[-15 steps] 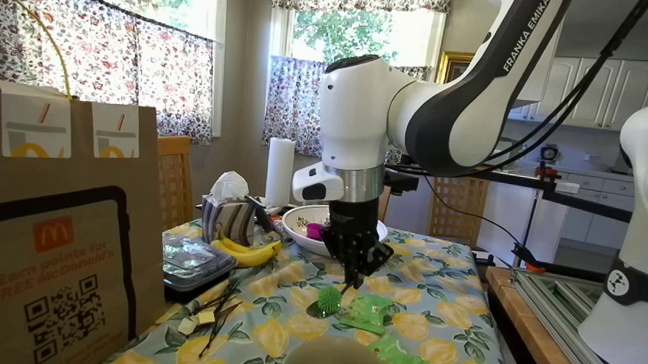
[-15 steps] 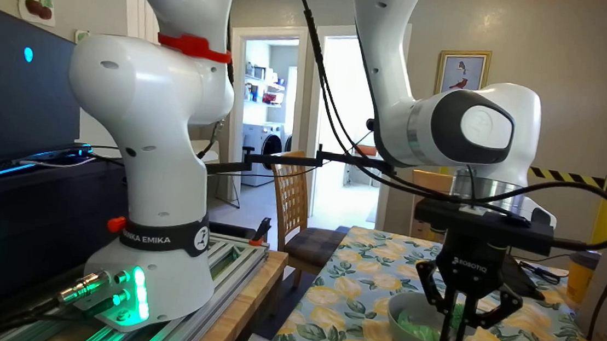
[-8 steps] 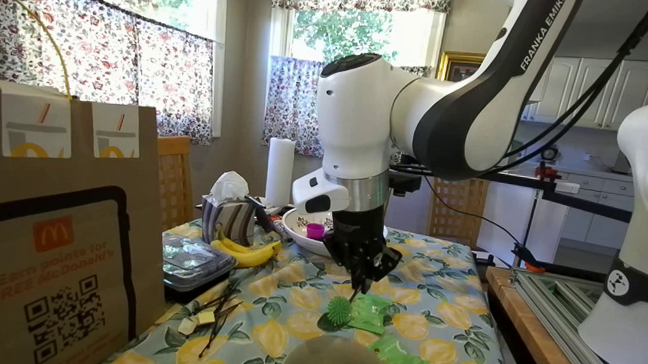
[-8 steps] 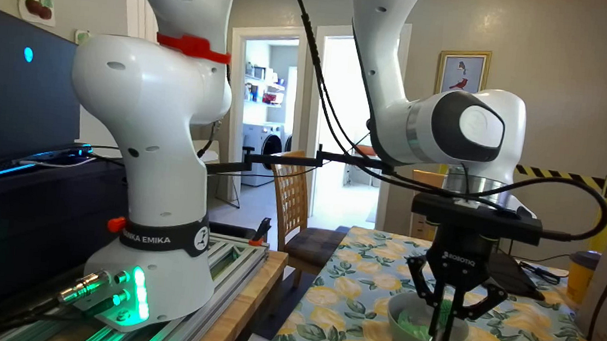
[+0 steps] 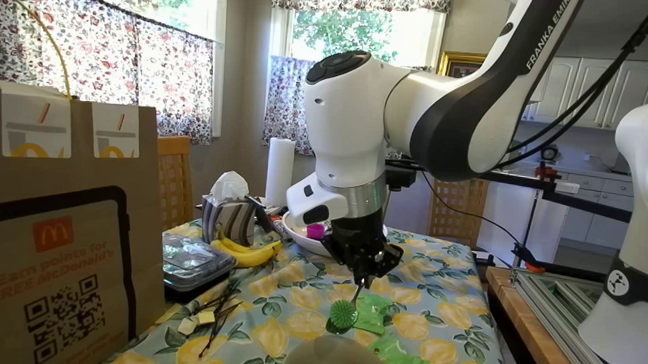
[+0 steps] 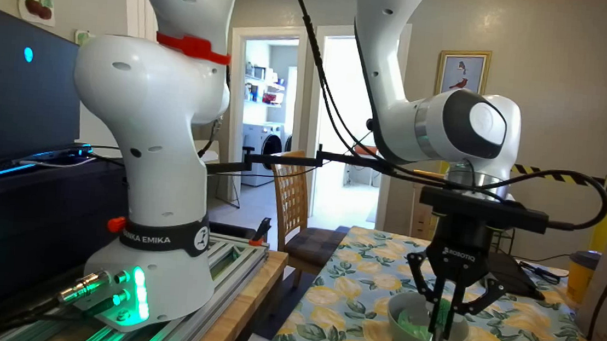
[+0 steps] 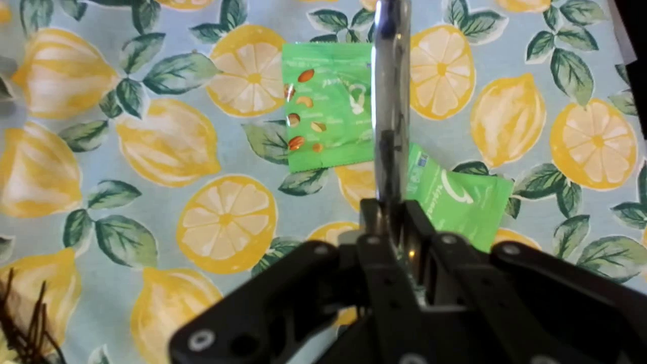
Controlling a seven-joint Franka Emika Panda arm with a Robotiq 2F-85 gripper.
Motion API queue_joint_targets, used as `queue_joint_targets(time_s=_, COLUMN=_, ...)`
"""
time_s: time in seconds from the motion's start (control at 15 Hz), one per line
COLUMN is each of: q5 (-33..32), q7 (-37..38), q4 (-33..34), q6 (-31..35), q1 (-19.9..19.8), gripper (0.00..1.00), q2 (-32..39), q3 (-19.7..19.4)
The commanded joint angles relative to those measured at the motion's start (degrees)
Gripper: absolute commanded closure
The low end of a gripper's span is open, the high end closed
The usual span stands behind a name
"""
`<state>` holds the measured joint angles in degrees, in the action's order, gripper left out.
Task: Put the green ball on the silver spoon then use the spoon to place the ball in the grey bowl.
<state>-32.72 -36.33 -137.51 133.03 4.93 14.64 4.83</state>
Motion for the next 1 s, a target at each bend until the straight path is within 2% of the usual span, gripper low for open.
queue_joint_targets(time_s=0.0, q5=-3.0, q7=0.6, q4=3.3, q6=-4.3, q1=1.0, gripper=0.96, q2=2.4, q3=0.1)
queue_joint_targets(time_s=0.93, q5=-8.1, q7=2.3, q4=9.7, q6=-13.9, q1=4.4, gripper=0.96, q2=7.3, q3=2.9)
